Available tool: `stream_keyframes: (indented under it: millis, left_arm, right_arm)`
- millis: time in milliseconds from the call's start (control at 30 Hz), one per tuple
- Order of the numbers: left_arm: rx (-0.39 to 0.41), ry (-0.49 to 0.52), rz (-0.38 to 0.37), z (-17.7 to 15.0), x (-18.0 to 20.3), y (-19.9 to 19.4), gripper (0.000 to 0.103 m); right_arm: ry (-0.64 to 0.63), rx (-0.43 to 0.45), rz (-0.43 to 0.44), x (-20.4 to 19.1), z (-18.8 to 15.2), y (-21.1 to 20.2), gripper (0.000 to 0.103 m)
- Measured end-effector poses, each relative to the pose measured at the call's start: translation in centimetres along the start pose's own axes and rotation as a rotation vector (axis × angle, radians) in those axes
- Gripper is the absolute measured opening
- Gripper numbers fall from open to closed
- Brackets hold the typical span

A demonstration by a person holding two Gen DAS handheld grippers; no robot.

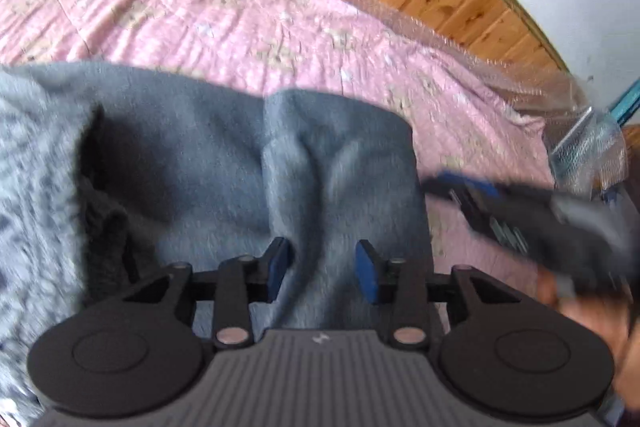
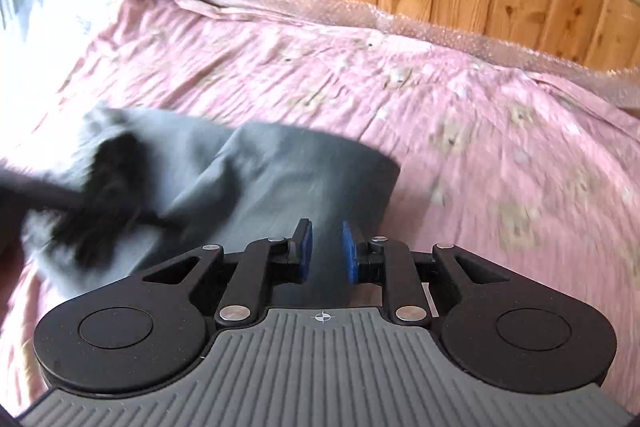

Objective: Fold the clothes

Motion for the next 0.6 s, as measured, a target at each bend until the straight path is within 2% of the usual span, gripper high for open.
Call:
stream_keyframes:
  millis: [67, 133, 200, 267, 367, 433, 500, 533, 600]
  left_arm:
    - [-0.016, 0.044, 0.032, -1.5, -0.2, 0.7, 0.036]
    - [-0.018, 0.087, 0.048, -2.2, -0.2, 0.7, 0.036]
    - [-0.030, 0.108, 0.044, -1.8, 0.2, 0.0, 0.035]
    - [-0.002, 0.103, 0.012, -0.8, 0.7, -1.3, 0.036]
    - [0.018, 0.122, -0.020, -0.2, 1.2, -2.3, 0.039]
    - [-0.024, 0.124, -0.017, -1.2, 0.9, -1.2, 0.039]
    - [-0.035, 0.144, -0.006, -2.5, 0.6, 0.0, 0.037]
    - [-0.043, 0.156, -0.002, -3.1, 0.6, 0.5, 0.041]
    - [-0.083, 0.167, 0.010, -2.7, 1.1, 0.2, 0.042]
  right_arm:
    - [0.014, -0.074, 0.006, 0.3, -0.9, 3.2, 0.023]
    - [0.017, -0.042, 0.024, 0.5, -1.8, 4.9, 0.025]
    - [0.051, -0.060, 0.027, 1.0, -1.6, 4.5, 0.025]
    - [0.085, -0.058, -0.002, 1.3, -1.1, 2.1, 0.027]
    - [0.117, 0.020, 0.019, 0.1, -0.8, -3.9, 0.032]
    - [0.152, -0.006, 0.057, -1.3, -3.0, -6.0, 0.034]
    - [0.160, -0.090, 0.065, -2.7, -7.1, -5.5, 0.035]
    - [0.150, -0.073, 0.053, -3.1, -8.8, -5.3, 0.039]
    - [0.112, -0.026, 0.041, -3.8, -9.6, -5.7, 0.046]
Point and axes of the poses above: each gripper's, at about its wrist camera, not at the fingertips, and y roughly the way its jaws point, x to its right, z to its top, the point moved 6 cm from there along y, roughly the way its jaws point, and after that the axes turned 15 degrees about x, right-handed, at the moved point
